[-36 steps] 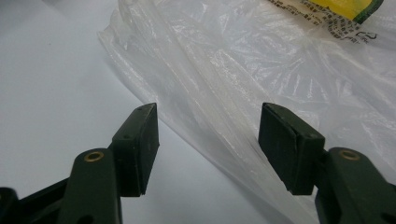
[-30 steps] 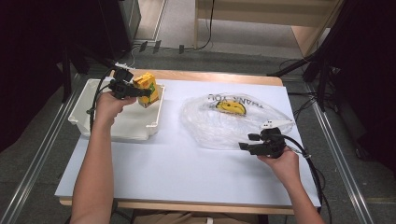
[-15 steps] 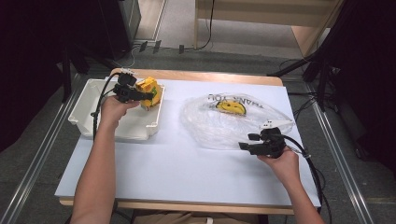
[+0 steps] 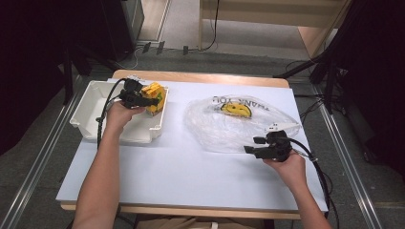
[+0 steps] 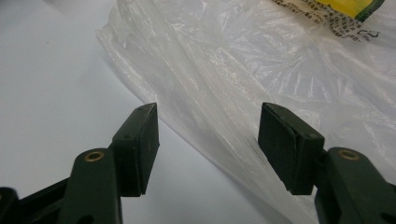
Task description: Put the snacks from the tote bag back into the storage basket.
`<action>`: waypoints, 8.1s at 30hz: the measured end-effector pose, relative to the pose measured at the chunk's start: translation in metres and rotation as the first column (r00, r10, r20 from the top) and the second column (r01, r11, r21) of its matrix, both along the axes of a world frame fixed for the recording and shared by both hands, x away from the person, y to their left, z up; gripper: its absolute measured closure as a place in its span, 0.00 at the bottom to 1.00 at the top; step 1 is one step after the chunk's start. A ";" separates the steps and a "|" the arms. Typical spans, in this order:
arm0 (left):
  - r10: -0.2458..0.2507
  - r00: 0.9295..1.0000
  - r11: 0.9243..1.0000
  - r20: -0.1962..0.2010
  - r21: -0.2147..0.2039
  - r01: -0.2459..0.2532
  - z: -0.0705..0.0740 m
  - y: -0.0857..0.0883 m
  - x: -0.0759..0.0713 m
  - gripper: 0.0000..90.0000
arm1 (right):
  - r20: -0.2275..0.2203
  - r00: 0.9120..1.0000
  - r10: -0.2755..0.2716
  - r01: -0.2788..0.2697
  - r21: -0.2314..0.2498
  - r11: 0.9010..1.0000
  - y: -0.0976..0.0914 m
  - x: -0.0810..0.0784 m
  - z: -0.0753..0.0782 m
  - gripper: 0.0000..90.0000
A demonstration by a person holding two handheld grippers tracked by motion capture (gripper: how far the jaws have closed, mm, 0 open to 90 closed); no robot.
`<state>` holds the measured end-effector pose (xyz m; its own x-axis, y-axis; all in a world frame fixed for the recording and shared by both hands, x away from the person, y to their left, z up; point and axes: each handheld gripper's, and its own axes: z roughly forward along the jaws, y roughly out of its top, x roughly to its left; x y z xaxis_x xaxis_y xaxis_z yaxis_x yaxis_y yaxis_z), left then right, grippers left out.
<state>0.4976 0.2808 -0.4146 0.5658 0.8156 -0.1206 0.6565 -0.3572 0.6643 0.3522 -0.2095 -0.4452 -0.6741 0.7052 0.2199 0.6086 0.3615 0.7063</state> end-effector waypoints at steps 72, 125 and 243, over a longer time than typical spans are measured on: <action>-0.005 1.000 1.000 -0.008 -0.025 0.005 0.015 0.014 -0.054 0.72 | 0.003 1.000 0.010 -0.010 -0.006 1.000 0.001 -0.001 0.000 0.43; 0.019 0.999 0.999 -0.036 -0.032 -0.020 -0.010 -0.007 -0.041 1.00 | 0.026 0.999 0.019 -0.018 -0.012 1.000 0.002 -0.004 0.002 0.45; 0.104 0.994 0.990 -0.035 -0.096 -0.107 0.027 0.018 -0.037 0.47 | 0.017 0.999 0.031 -0.030 -0.040 0.999 0.003 -0.004 0.000 0.46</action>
